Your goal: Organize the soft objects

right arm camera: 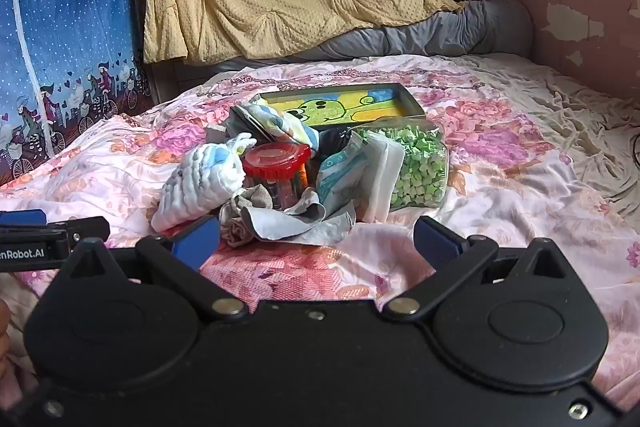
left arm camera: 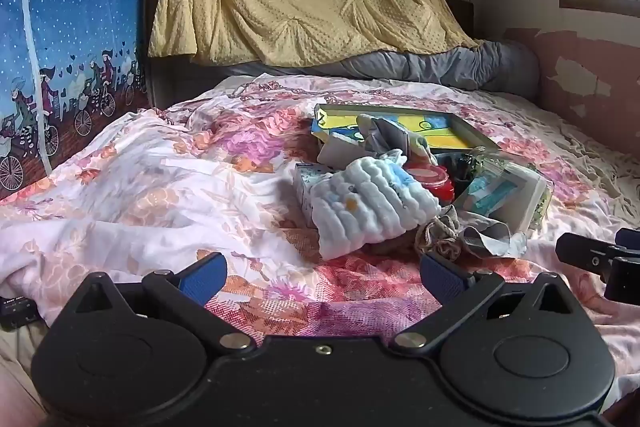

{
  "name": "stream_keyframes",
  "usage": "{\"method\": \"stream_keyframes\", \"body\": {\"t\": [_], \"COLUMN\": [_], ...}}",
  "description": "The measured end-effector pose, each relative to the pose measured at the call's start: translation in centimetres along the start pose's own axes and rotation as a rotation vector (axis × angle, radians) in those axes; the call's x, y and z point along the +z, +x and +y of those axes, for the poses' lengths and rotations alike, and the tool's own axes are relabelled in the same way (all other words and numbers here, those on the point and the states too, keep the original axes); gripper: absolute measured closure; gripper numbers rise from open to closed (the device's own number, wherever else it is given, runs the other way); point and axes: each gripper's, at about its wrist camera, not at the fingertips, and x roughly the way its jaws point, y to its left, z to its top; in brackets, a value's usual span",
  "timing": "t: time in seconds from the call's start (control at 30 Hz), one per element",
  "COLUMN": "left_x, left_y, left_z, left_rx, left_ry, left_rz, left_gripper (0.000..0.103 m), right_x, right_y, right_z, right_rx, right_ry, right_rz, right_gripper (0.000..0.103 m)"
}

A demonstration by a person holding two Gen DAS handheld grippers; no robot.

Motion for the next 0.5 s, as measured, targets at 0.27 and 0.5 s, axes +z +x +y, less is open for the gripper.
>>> {"method": "stream_keyframes", "body": {"t": [0.27,0.5], "left_x": [-0.01,0.0], "left_y": [-0.01,-0.03], "left_z": [-0.01,-0.01], "left_rx": [-0.002,-0.003], "left_ry": [-0.001,-0.002], "left_rz": [-0.003,-0.004], "left_gripper": [0.001,0.001], "right_x": [-0.05,0.0], "right_y": [0.04,0.02], "right_z": [0.05,-0.03], "right_rx": [0.001,0.001], "right_ry": [-0.001,0.002], "right_rz": [0.001,0.001], "right_gripper": [0.0,0.0]}}
